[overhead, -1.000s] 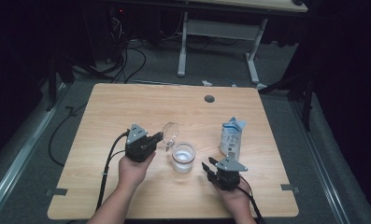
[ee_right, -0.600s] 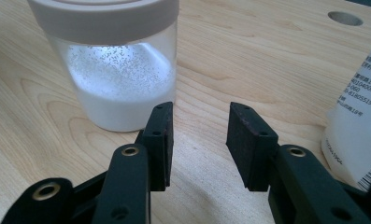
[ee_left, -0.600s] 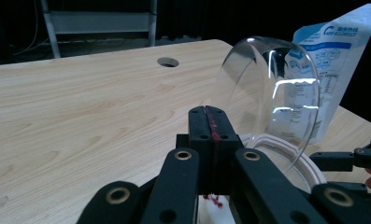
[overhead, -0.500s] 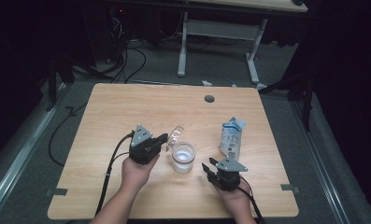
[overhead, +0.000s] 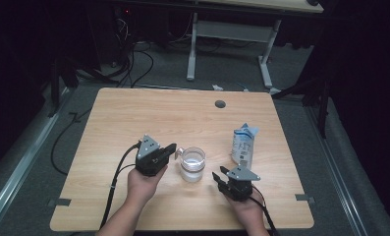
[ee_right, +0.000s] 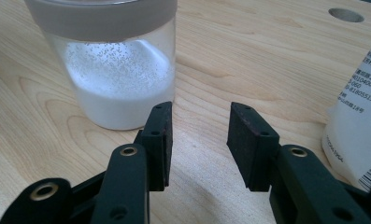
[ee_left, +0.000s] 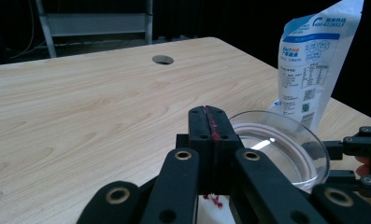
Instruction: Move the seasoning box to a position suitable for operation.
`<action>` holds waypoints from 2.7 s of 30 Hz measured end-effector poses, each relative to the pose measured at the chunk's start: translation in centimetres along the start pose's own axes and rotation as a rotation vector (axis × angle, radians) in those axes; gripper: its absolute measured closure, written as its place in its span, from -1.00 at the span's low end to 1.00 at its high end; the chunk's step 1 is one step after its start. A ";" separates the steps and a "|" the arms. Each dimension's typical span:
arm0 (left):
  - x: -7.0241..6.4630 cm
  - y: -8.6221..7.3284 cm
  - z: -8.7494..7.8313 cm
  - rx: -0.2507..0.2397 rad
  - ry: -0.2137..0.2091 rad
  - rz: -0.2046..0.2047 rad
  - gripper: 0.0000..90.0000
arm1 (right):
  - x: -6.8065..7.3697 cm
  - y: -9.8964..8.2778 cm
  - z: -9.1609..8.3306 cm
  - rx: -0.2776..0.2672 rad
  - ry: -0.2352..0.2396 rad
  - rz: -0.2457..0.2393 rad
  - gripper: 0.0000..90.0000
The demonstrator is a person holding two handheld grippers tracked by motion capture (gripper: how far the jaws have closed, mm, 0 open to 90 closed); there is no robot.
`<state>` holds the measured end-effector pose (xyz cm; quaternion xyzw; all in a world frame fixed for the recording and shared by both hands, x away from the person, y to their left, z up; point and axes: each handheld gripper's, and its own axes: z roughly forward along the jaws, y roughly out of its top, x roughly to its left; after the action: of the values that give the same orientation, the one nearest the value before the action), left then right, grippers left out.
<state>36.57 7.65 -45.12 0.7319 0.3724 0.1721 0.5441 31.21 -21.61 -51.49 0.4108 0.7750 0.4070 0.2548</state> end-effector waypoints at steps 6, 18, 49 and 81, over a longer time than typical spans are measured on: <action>0.4 -0.8 -0.2 0.014 0.013 0.008 1.00 | 0.0 0.0 0.0 0.001 -0.001 -0.004 0.35; 0.6 -2.9 -0.3 0.057 0.022 0.011 1.00 | 0.1 -0.1 0.1 0.004 0.004 0.000 0.35; 8.0 -8.9 -8.1 0.068 0.194 -0.028 0.38 | 0.6 4.4 3.5 -0.059 -0.058 -0.009 0.99; 8.2 -9.8 -9.0 0.090 0.221 -0.039 0.25 | 1.8 4.1 2.5 -0.075 -0.031 0.001 0.97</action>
<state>32.59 21.00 -52.34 0.7249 0.4514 0.2244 0.4695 33.86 -17.66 -49.50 0.4077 0.7549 0.4296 0.2816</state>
